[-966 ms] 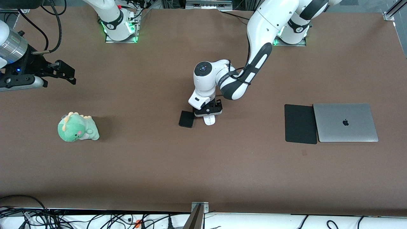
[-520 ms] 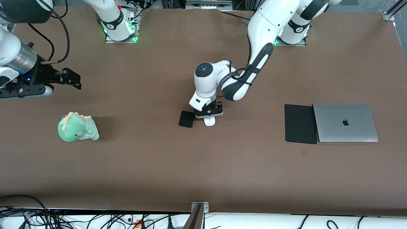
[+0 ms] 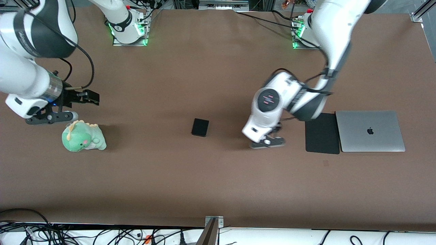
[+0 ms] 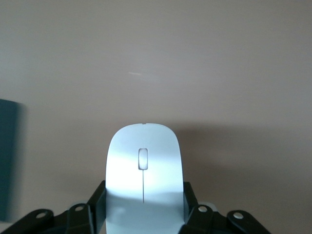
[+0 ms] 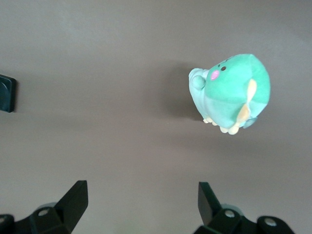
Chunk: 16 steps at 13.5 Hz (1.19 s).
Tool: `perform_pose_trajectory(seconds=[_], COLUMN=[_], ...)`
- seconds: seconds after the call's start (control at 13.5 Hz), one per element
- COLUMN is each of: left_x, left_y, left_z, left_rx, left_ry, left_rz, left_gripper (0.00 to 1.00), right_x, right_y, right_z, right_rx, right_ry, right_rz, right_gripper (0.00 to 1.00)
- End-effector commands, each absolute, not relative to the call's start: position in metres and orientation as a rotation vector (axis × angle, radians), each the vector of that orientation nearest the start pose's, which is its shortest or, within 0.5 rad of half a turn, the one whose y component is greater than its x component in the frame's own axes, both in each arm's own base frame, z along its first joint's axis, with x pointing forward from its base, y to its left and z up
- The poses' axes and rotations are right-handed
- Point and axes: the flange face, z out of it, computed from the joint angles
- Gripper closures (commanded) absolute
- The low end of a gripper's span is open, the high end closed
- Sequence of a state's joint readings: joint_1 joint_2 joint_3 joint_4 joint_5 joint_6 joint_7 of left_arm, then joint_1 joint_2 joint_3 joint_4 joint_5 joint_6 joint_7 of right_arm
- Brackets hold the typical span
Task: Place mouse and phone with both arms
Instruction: 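Carry the mouse to the pad while the right gripper reaches the phone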
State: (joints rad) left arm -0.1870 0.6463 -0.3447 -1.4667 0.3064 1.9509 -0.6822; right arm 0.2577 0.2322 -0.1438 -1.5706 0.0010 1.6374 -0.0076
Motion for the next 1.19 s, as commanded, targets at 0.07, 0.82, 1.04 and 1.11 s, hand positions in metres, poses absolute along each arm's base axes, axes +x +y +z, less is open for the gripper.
perform_pose_trajectory(seconds=[0.07, 0.82, 1.04, 1.11], left_x=[0.645, 0.609, 0.607, 0.608], left_y=[-0.196, -0.032, -0.011, -0.011], left_z=[0.322, 0.215, 0.203, 0.204], left_rx=[-2.98, -3.05, -3.073, -3.072], left_ry=[0.088, 0.156, 0.176, 0.175], left_rz=[0.303, 0.298, 0.236, 0.234], left_gripper=[0.58, 0.6, 0.32, 0.0], right_x=[0.615, 0.606, 0.583, 0.577], right_y=[0.128, 0.36, 0.403, 0.409], right_z=[0.475, 0.284, 0.245, 0.235], right_rx=[-3.127, -3.041, -3.037, -3.038], right_ry=[-0.192, 0.476, 0.474, 0.472], right_rz=[0.255, 0.023, -0.017, -0.021], right_gripper=[0.0, 0.0, 0.0, 0.0])
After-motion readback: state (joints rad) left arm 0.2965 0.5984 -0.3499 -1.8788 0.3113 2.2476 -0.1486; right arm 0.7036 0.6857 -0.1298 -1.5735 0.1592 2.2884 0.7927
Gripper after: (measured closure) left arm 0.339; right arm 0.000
